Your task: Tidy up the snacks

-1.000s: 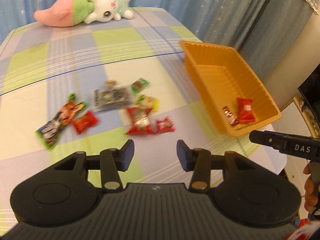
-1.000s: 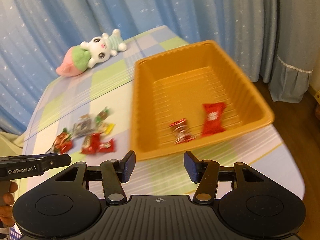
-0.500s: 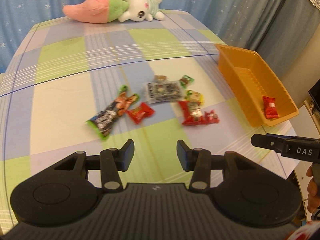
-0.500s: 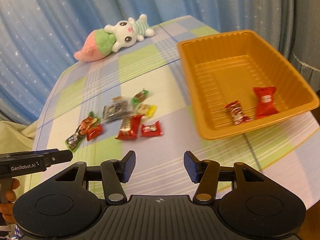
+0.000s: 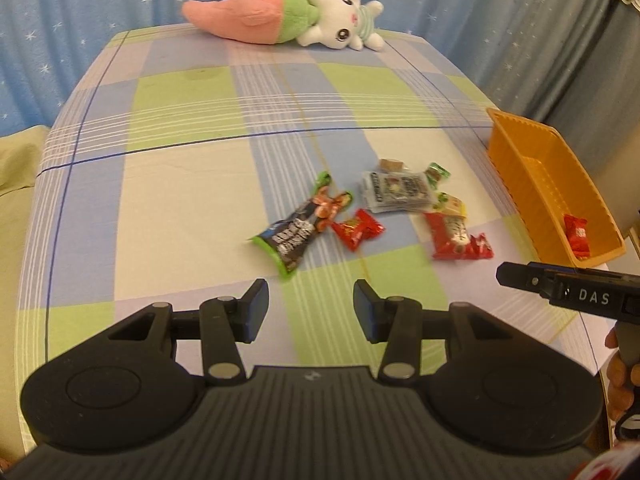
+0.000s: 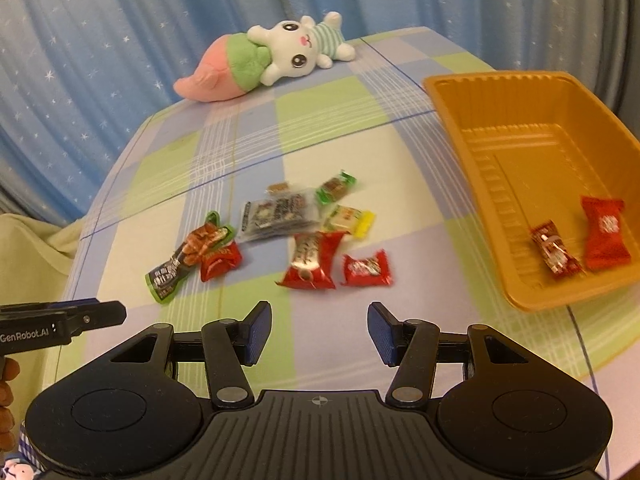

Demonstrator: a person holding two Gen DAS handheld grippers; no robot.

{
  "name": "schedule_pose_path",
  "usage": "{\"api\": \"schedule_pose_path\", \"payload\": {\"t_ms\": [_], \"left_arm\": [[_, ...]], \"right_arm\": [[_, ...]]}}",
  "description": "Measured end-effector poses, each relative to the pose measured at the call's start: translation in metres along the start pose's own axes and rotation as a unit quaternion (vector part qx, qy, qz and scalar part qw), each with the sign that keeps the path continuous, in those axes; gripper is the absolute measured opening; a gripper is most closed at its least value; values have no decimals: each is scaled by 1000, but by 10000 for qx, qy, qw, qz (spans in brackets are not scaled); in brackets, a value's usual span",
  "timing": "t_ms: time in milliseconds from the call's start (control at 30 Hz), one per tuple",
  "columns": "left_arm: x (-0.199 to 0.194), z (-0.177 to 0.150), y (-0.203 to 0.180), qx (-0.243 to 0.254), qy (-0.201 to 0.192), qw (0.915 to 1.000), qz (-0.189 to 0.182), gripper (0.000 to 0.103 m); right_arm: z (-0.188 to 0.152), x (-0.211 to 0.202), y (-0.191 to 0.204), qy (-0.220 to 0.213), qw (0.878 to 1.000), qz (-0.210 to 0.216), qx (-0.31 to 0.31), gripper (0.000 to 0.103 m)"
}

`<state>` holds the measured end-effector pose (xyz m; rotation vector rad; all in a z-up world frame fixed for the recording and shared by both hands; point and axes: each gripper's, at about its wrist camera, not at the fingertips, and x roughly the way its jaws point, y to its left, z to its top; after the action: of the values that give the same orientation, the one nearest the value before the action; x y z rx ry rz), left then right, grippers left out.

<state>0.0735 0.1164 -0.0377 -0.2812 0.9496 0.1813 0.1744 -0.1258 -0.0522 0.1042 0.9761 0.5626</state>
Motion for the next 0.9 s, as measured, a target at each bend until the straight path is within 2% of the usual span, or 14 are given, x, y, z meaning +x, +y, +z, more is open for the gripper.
{"api": "schedule_pose_path", "payload": {"t_ms": [600, 733, 900], "left_arm": [[22, 15, -6, 30, -20, 9999, 144, 43], [28, 19, -8, 88, 0, 9998, 181, 43], [35, 24, -13, 180, 9, 9997, 187, 43]], "right_arm": [[29, 62, 13, 71, 9985, -190, -516, 53], [31, 75, 11, 182, 9979, -238, -573, 45], [31, 86, 7, 301, 9976, -273, -555, 42]]}}
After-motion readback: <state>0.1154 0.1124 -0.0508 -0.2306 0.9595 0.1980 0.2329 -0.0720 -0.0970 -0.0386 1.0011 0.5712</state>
